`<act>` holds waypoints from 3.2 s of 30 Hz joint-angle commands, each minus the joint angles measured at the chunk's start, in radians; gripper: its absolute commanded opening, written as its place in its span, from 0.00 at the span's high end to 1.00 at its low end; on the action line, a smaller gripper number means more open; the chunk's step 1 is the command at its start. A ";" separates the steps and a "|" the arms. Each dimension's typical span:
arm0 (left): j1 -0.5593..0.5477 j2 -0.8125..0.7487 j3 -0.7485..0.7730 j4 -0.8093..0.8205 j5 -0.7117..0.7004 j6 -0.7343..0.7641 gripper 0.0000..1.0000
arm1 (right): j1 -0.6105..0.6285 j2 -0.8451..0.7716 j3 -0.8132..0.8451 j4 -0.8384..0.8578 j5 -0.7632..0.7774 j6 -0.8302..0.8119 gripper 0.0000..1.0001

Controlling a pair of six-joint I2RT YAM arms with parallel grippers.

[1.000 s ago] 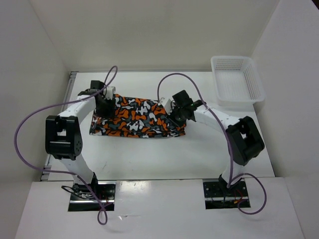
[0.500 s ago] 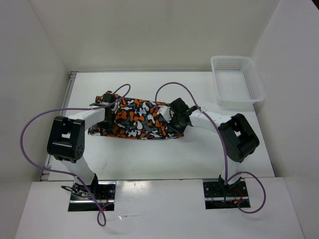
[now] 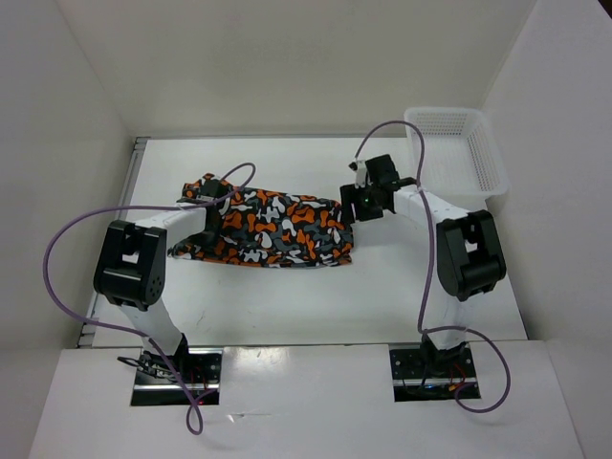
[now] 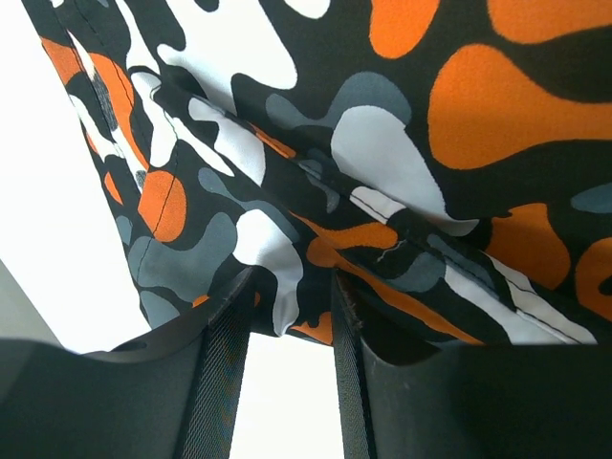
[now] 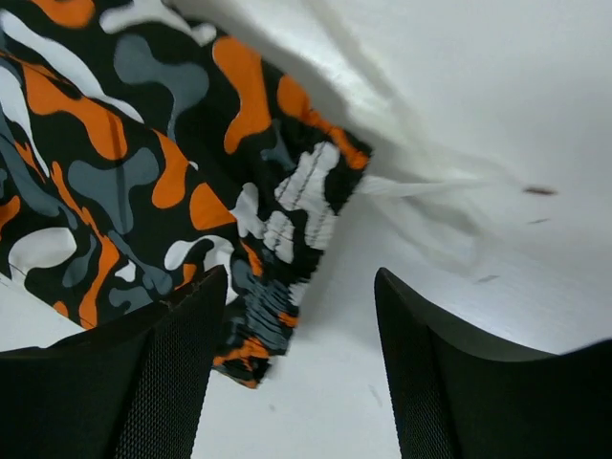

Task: Fold and stack the shorts
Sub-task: Fold the shorts

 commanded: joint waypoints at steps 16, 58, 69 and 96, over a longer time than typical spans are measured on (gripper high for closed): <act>-0.011 0.048 0.028 -0.038 -0.026 0.001 0.54 | 0.078 0.100 -0.121 0.090 -0.086 0.265 0.39; -0.294 0.218 0.557 -0.141 0.219 0.001 0.37 | -0.073 -0.076 0.086 -0.156 0.033 -0.181 1.00; -0.385 0.512 0.833 -0.106 0.362 0.001 0.37 | -0.132 -0.178 0.205 -0.352 -0.043 -0.240 1.00; -0.505 0.497 0.783 -0.052 0.287 0.001 0.34 | -0.468 -0.242 0.010 -0.383 0.034 -0.292 1.00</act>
